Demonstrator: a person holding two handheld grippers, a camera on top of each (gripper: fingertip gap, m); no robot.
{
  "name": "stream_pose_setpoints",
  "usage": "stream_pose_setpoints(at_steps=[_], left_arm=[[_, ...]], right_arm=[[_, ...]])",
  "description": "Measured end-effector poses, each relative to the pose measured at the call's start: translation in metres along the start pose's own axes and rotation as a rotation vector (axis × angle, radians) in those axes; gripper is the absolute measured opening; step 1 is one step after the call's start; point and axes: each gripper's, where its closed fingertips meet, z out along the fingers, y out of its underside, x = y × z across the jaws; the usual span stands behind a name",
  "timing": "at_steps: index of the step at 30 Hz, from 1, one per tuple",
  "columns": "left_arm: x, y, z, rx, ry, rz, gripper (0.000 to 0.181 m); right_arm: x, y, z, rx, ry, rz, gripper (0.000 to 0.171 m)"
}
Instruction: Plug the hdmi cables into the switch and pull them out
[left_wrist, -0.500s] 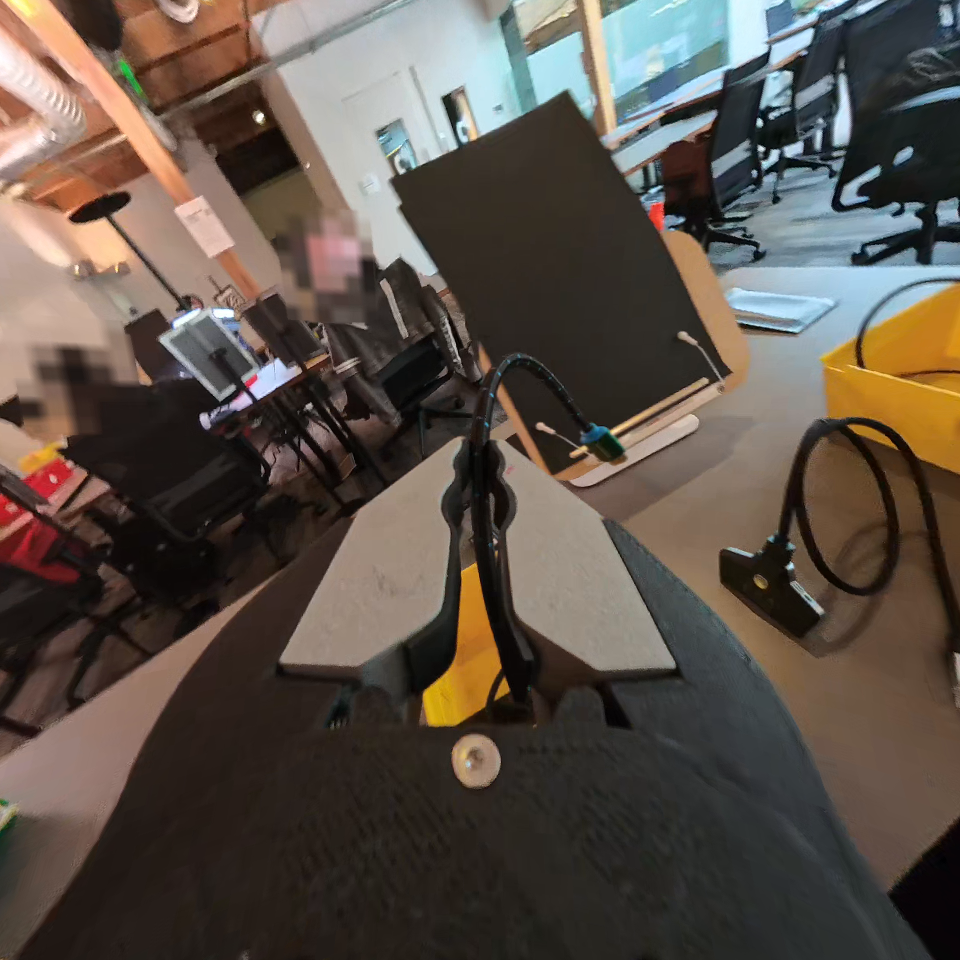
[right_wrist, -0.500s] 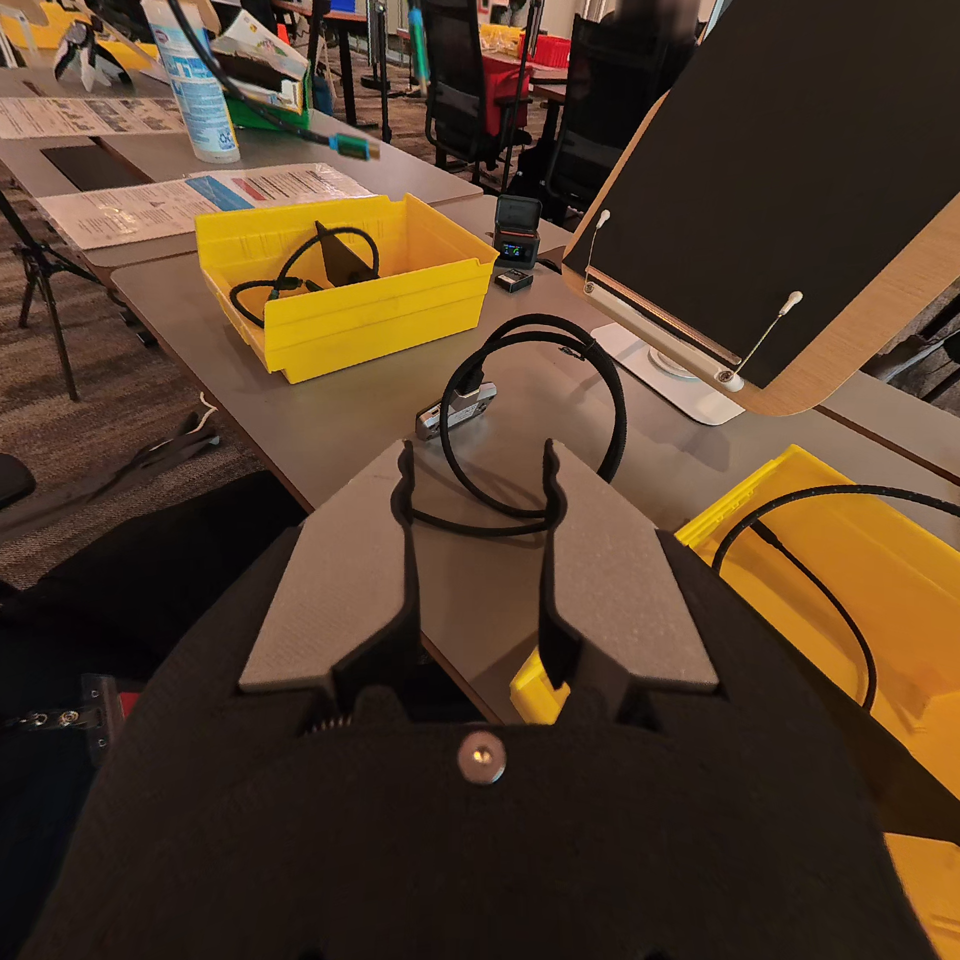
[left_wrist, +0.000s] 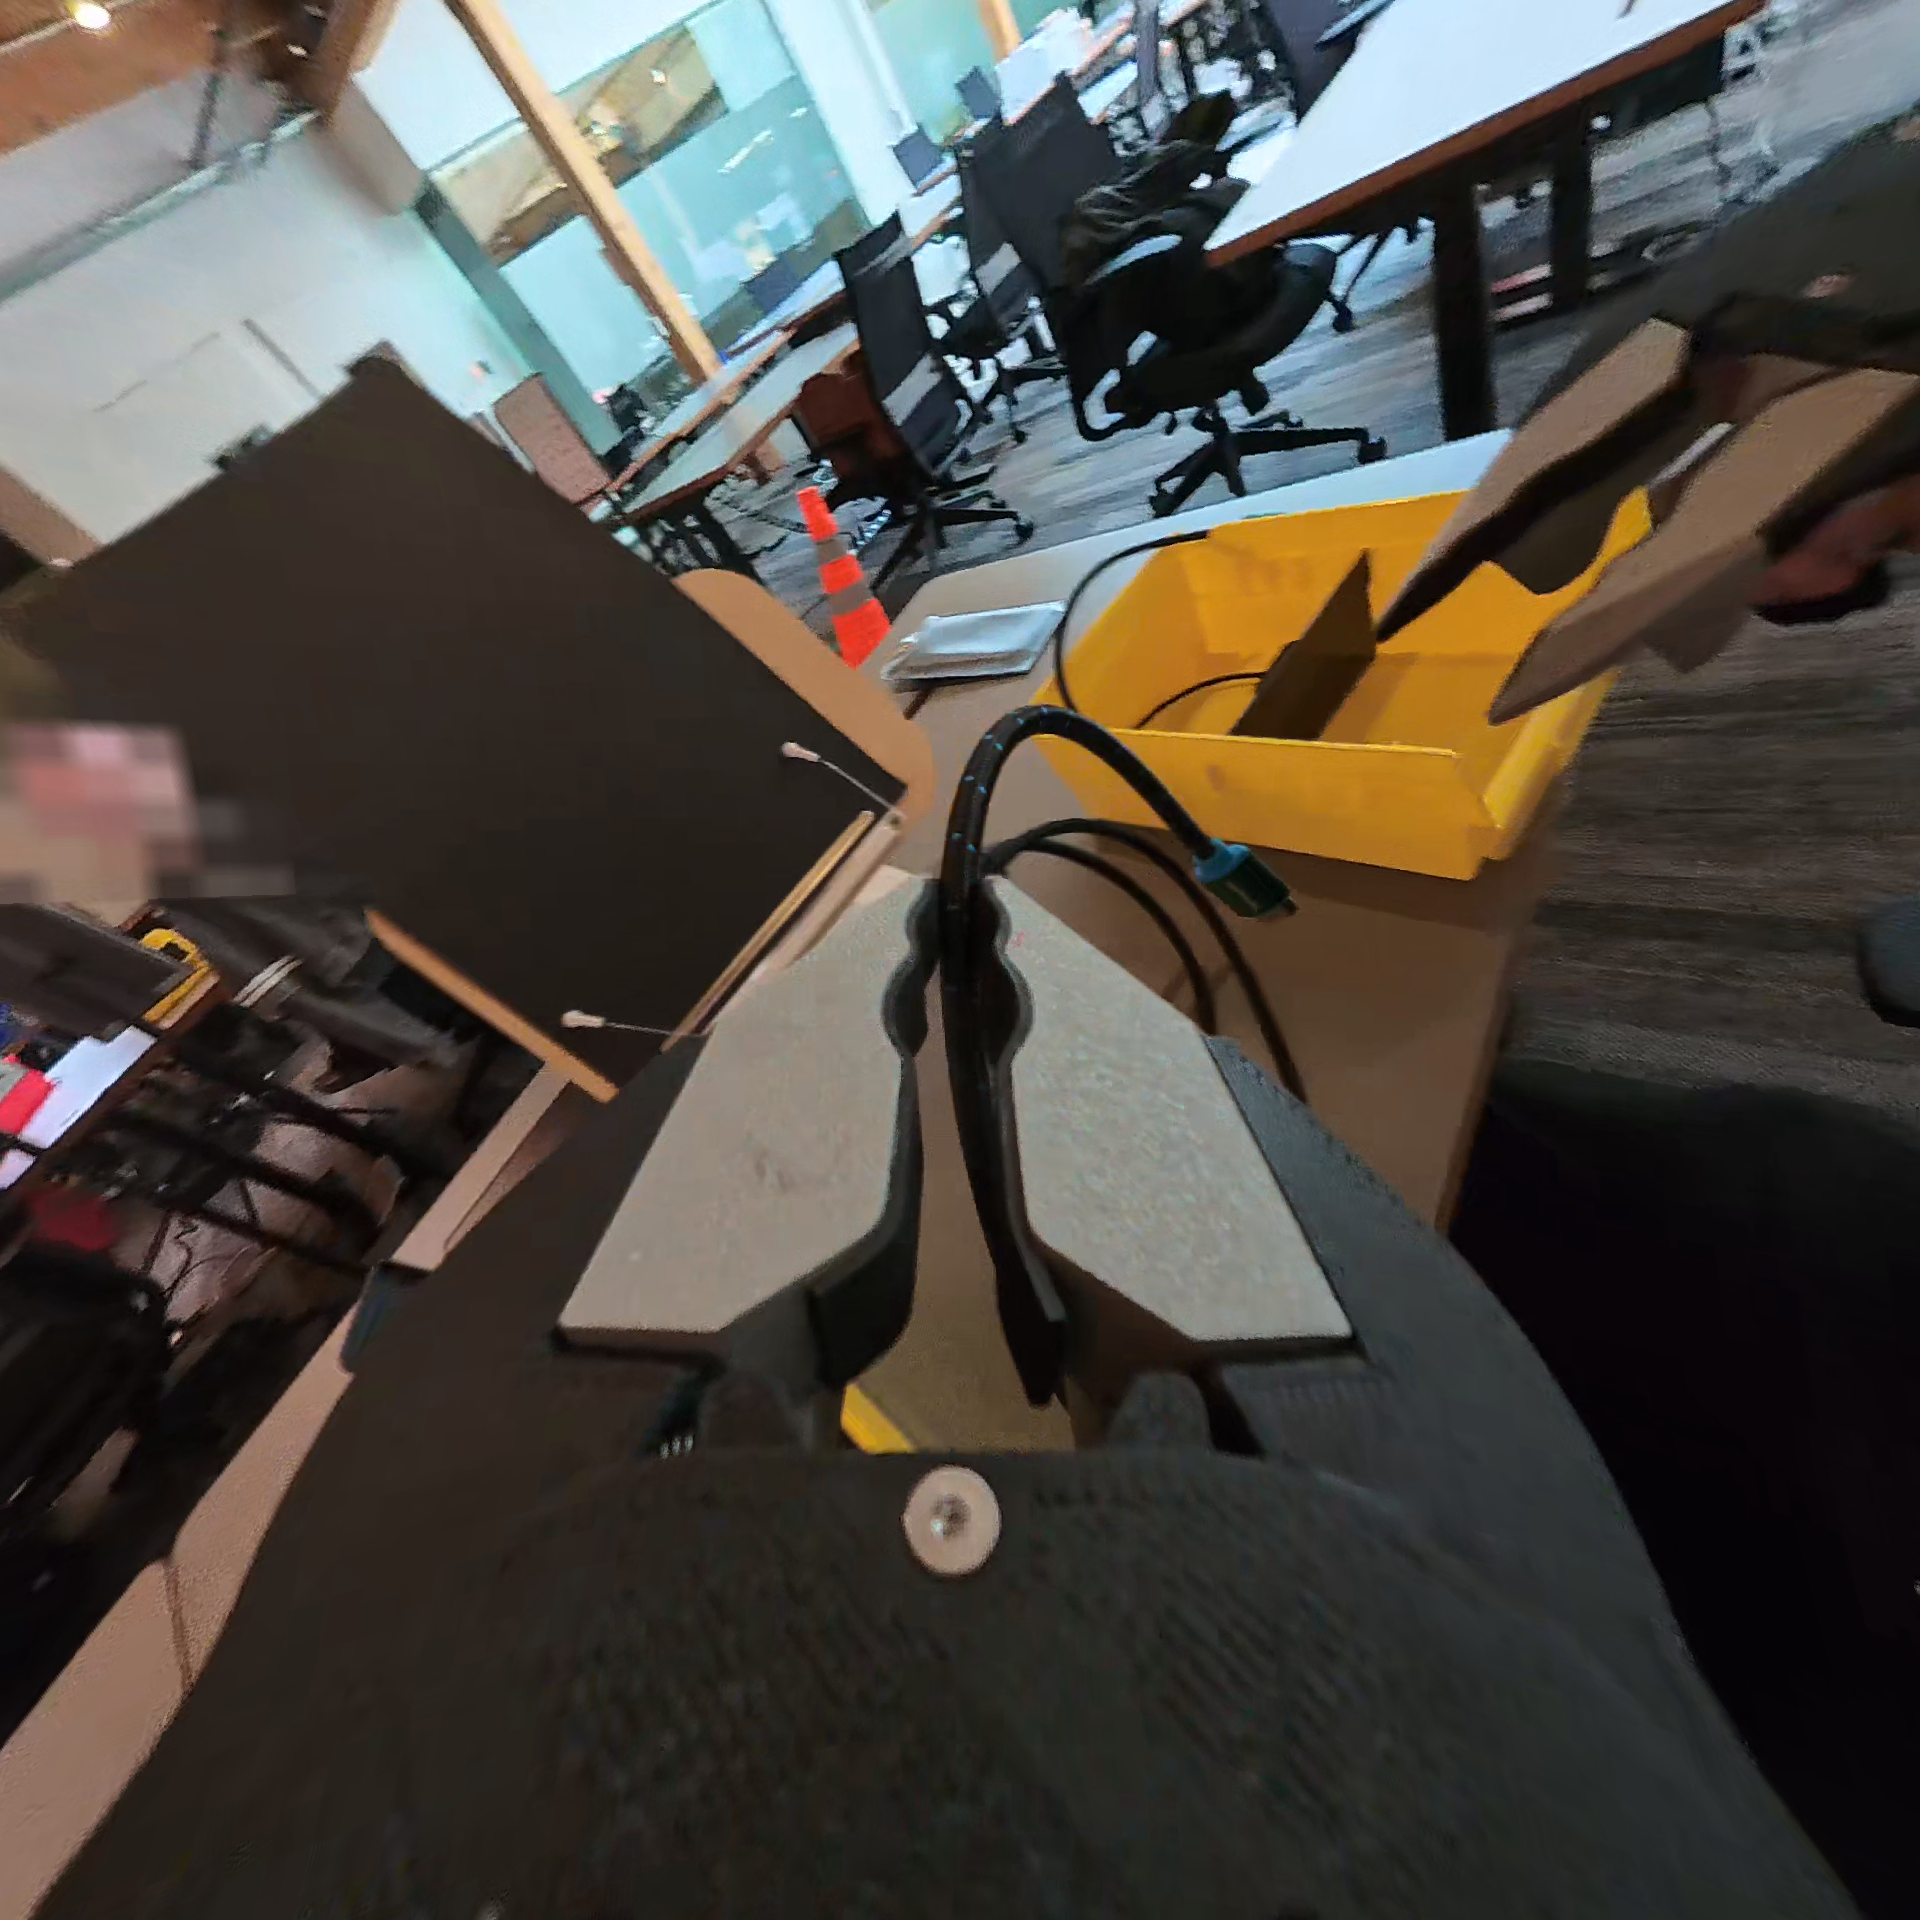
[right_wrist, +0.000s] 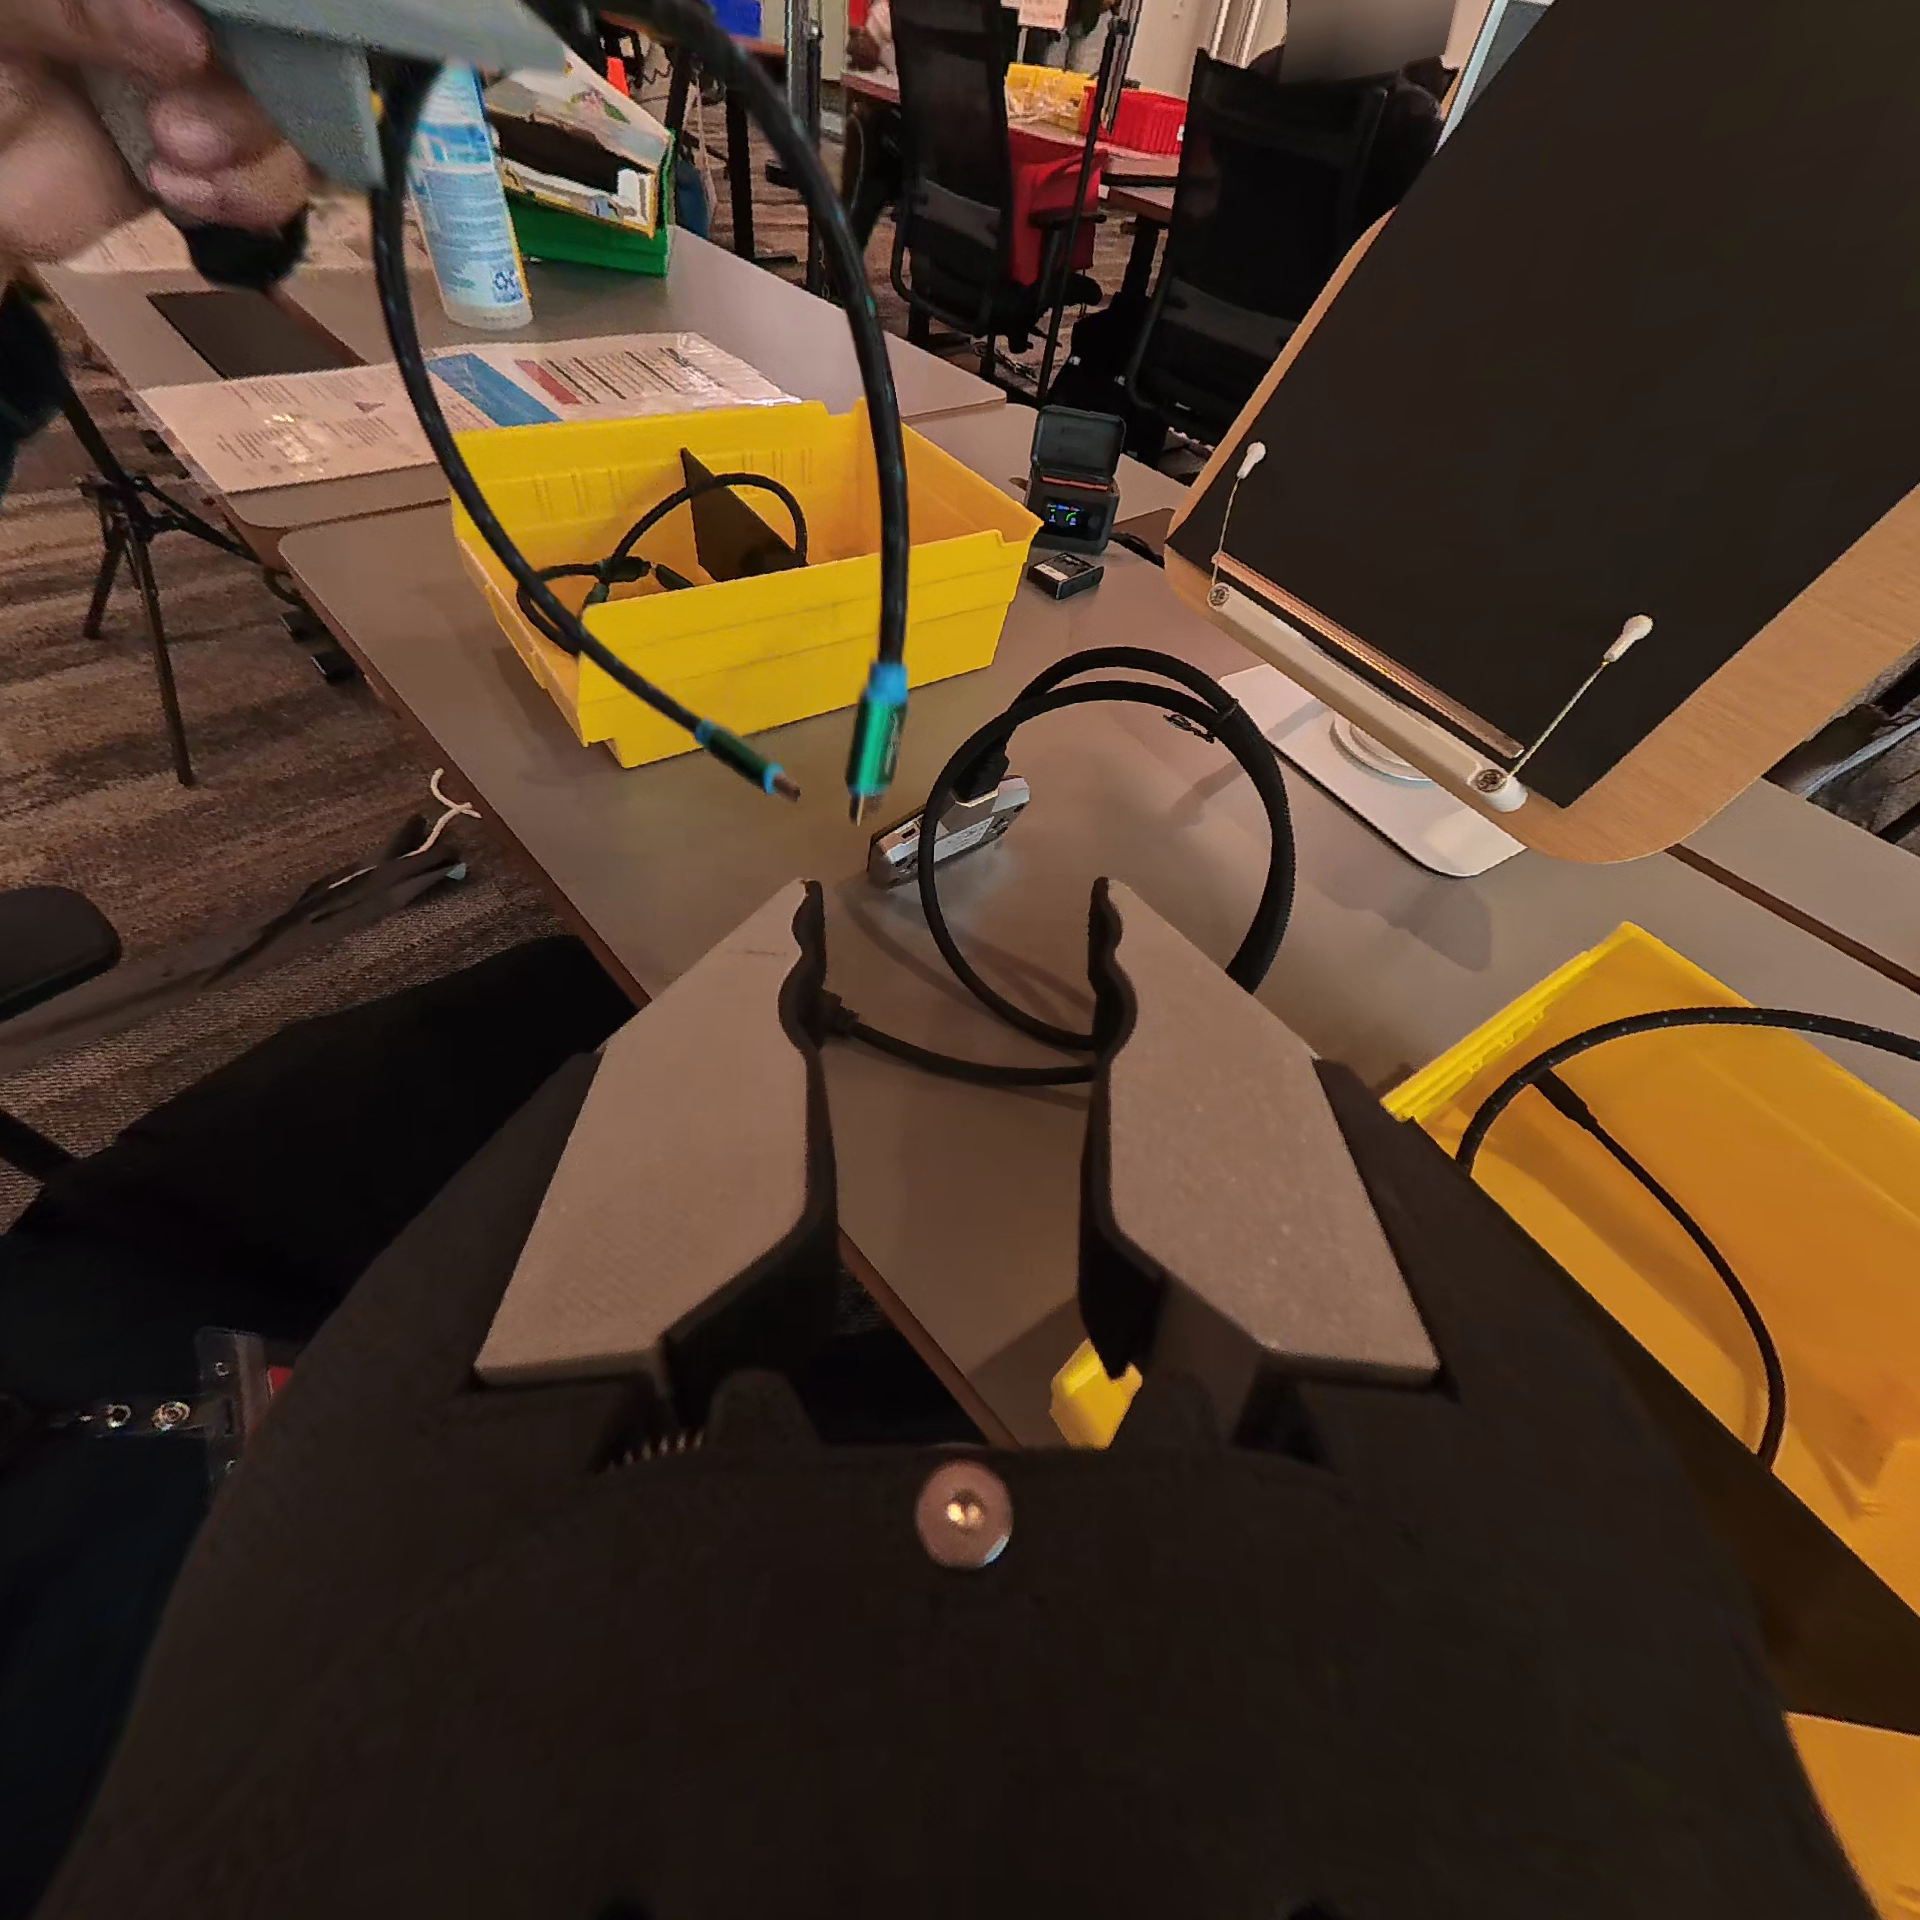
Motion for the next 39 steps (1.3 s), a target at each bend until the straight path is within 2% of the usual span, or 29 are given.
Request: stream_pose_setpoints(at_steps=[6,11,15,22,28,34,39], left_arm=[[0.026,0.004,0.028,-0.023,0.052,0.154,0.005],[0.023,-0.01,0.045,-0.001,0.063,0.163,0.005],[0.014,-0.026,0.075,-0.027,0.053,0.214,0.004],[-0.016,-0.029,0.146,-0.144,0.042,0.075,0.005],[-0.018,0.018,0.199,-0.301,0.118,-0.098,0.004],[0.009,0.081,0.214,-0.398,0.221,-0.242,0.006],[0.008,0.083,0.183,-0.364,0.226,-0.35,0.048]], right_arm=[[0.001,-0.002,-0.001,0.013,-0.002,0.003,0.05],[0.01,-0.002,-0.005,0.02,0.023,0.018,0.05],[0.021,-0.003,-0.011,0.031,0.054,0.027,0.049],[0.033,-0.006,-0.025,0.058,0.087,0.036,0.048],[0.039,-0.003,-0.027,0.062,0.086,0.055,0.048],[0.037,0.002,-0.02,0.036,0.066,0.055,0.049],[0.039,0.002,-0.02,0.034,0.071,0.057,0.049]])
